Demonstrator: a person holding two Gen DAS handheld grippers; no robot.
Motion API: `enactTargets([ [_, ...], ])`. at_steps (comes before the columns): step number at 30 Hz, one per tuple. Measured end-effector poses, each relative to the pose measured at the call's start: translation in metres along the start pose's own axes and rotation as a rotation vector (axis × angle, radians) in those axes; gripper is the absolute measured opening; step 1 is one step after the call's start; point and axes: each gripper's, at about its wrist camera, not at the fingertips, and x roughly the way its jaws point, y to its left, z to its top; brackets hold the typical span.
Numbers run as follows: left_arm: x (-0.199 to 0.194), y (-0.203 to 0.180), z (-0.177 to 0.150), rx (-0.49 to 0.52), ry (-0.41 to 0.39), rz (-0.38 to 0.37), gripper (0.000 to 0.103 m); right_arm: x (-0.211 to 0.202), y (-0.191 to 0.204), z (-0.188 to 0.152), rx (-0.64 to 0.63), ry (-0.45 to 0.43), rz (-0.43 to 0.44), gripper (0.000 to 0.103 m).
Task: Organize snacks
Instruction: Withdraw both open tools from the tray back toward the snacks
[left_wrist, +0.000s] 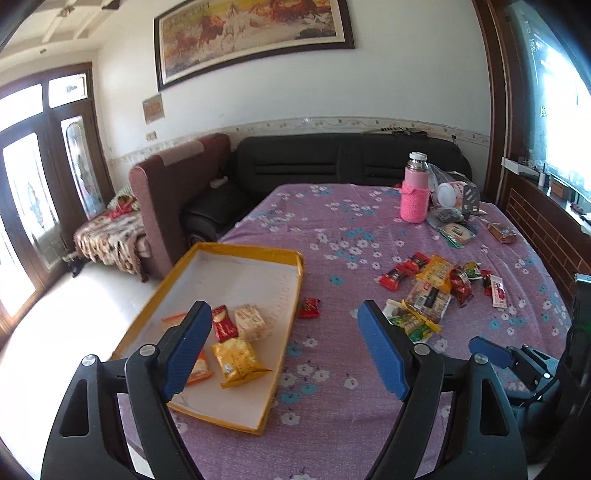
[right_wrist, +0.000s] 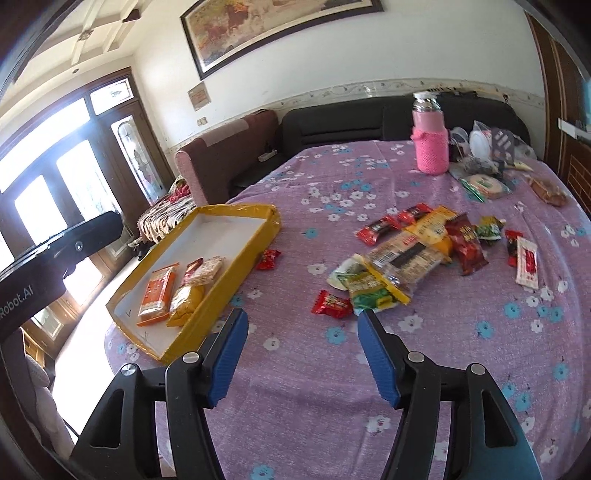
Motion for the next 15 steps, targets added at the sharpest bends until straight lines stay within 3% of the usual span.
enactTargets([
  [7, 0.051, -0.005, -0.014, -0.06, 0.141, -0.164, 0.082, -0.001, -0.096, -0.005, 0.187, 0.033, -0.133, 0.065],
  [11, 0.084, -0.029, -0.026, -0.037, 0.234, -0.258, 0.082, 0.008, -0.143, 0.0, 0.288, 0.057, -0.143, 0.066],
  [15, 0.101, -0.045, -0.03, -0.011, 0.282, -0.335, 0.082, 0.011, -0.185, 0.013, 0.394, 0.019, -0.16, 0.066],
])
